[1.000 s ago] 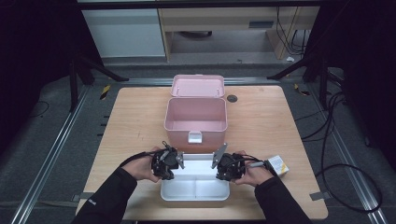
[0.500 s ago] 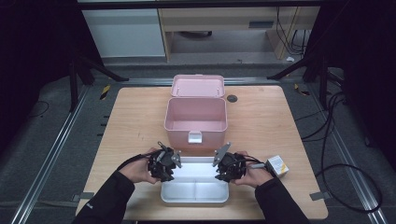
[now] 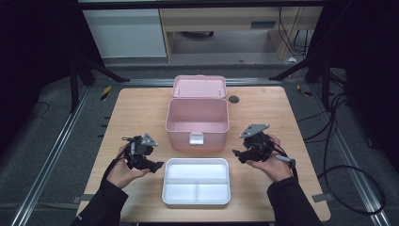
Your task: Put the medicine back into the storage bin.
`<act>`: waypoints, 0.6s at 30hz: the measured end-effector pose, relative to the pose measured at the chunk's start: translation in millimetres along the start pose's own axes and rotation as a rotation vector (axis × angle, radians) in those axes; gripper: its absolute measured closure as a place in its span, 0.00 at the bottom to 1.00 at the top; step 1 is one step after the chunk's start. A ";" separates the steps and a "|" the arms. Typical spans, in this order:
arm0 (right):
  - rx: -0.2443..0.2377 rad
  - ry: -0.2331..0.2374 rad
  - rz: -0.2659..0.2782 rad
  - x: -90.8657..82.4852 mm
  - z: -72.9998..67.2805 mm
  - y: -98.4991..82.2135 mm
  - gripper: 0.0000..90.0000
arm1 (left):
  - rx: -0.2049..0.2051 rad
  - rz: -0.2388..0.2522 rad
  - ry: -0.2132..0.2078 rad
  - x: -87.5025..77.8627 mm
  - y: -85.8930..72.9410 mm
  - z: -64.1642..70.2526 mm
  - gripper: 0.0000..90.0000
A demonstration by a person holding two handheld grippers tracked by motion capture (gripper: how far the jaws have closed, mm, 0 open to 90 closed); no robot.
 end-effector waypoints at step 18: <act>0.282 -0.158 -0.194 -20.3 58.7 -91.7 0.28 | -0.149 0.054 0.123 -17.1 -19.8 -37.7 0.35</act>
Point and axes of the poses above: each handheld gripper's, and its own axes: x roughly forward along the jaws, y roughly out of its top, z roughly to its right, the point moved 7 cm from there along x, roughly forward along the jaws, and after that the axes turned 3 degrees about x, right-handed, at the moved point
